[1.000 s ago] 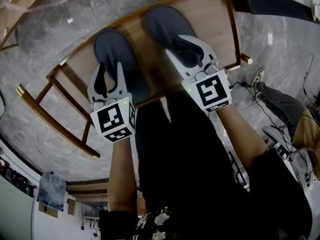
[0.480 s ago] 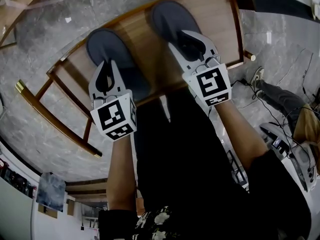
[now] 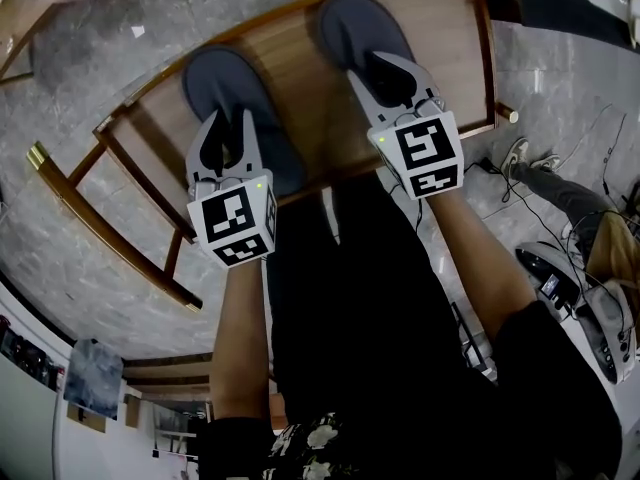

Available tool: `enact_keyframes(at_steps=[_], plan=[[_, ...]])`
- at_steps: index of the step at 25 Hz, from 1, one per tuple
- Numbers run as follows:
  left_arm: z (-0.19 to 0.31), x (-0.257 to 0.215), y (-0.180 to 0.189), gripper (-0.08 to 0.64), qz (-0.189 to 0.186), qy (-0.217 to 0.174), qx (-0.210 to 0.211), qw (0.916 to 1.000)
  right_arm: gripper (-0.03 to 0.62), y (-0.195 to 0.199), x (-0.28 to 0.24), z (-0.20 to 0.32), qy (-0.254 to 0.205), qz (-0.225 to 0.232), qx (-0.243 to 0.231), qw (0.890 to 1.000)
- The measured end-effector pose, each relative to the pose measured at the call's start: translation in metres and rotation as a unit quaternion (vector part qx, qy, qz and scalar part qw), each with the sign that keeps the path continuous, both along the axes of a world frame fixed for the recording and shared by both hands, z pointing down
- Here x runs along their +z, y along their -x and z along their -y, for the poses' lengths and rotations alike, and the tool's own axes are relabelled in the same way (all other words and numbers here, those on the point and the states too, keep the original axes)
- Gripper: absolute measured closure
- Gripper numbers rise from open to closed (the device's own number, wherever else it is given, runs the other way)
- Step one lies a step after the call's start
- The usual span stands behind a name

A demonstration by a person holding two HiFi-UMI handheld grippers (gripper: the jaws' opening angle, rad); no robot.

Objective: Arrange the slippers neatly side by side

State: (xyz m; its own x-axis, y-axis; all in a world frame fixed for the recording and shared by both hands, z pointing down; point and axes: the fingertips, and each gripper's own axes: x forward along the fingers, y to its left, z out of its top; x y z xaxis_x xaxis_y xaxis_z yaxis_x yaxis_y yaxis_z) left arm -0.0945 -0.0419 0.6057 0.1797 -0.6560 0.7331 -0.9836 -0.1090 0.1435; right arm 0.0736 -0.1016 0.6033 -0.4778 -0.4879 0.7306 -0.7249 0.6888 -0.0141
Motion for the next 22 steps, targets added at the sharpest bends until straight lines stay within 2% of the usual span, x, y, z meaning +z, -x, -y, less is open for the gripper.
enact_keyframes(at_steps=[2,4,7,8,10,12,15,19,21,22], plan=[[-0.001,0.002,0.001,0.453,0.002,0.002,0.0,1.0,0.505,-0.002,0.0,0.002,0.008,0.001,0.013,1.0],[0.0,0.003,0.0,0.456,-0.002,0.005,-0.001,1.0,0.565,-0.006,-0.002,0.005,0.012,0.003,0.028,1.0],[0.001,0.005,-0.001,0.465,-0.006,0.006,-0.002,1.0,0.574,-0.012,-0.014,0.01,0.037,0.052,0.082,0.995],[0.001,0.005,0.0,0.466,-0.007,0.006,-0.003,1.0,0.574,-0.012,-0.02,0.012,0.052,0.083,0.112,0.989],[0.0,0.006,0.001,0.468,-0.009,0.007,-0.004,0.9999,0.577,-0.012,-0.035,0.017,0.08,0.149,0.173,0.97],[0.001,0.006,0.001,0.469,-0.012,0.008,-0.005,0.9999,0.577,-0.011,-0.049,0.023,0.085,0.192,0.218,0.953],[0.003,0.006,-0.001,0.471,-0.014,0.009,0.0,0.9999,0.577,-0.009,-0.056,0.027,0.09,0.234,0.277,0.928],[0.003,0.005,-0.003,0.471,-0.026,0.011,0.003,0.9996,0.577,0.003,-0.045,0.015,0.12,0.269,0.338,0.894],[0.004,0.005,-0.005,0.471,-0.03,0.011,0.004,0.9995,0.577,0.011,-0.037,0.008,0.136,0.279,0.357,0.881],[0.004,0.005,-0.005,0.471,-0.03,0.011,0.005,0.9995,0.577,0.015,-0.034,0.005,0.141,0.28,0.361,0.879]])
